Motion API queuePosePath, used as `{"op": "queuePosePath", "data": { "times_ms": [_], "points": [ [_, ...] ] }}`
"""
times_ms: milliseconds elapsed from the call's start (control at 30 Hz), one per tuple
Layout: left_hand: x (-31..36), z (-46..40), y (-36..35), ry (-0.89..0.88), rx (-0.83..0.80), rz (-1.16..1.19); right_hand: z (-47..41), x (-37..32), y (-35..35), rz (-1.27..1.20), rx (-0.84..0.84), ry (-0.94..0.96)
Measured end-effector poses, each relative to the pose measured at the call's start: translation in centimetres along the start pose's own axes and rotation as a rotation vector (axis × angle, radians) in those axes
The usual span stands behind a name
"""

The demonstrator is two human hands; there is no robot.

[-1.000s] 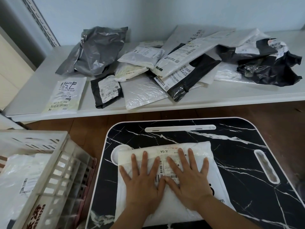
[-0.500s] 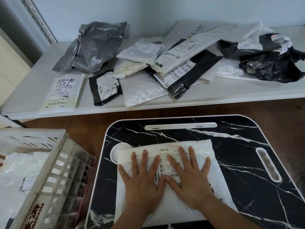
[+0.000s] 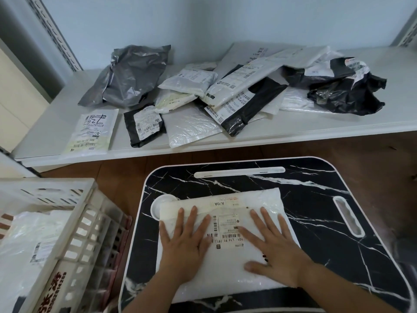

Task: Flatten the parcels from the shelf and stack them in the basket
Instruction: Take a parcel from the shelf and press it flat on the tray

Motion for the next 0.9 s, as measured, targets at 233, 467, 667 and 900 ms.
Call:
{"op": "queuePosePath", "data": {
  "times_ms": [233, 467, 667, 900],
  "points": [
    [-1.7, 2.5, -0.8, 0.174, -0.28, 0.029, 1.1, 0.4, 0.7, -0.097, -0.001, -0.066],
    [-3.5, 4.4, 2.1, 0.427, -0.266, 0.277, 2.0, 0.7, 1.4, -0.289, -0.251, -0.118],
    [-6.6, 8.1, 0.3, 0.849, -0.249, 1.31, 3.8, 1.5, 2.1, -0.426, -0.15, -0.195],
    [-5.1, 7.8, 6.8, 0.458, -0.35, 1.362, 5.5, 1.4, 4.5, -0.641, -0.08, -0.332]
  ]
}}
Point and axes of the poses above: each hand's wrist, its own z-axis away from the middle knuckle, its own y-axis out of the back of the hand, x = y × z, the point moved 10 cm from there along -z, towards the middle knuckle, and after that the axes turned 8 degrees about -z, right-handed, at the moved point
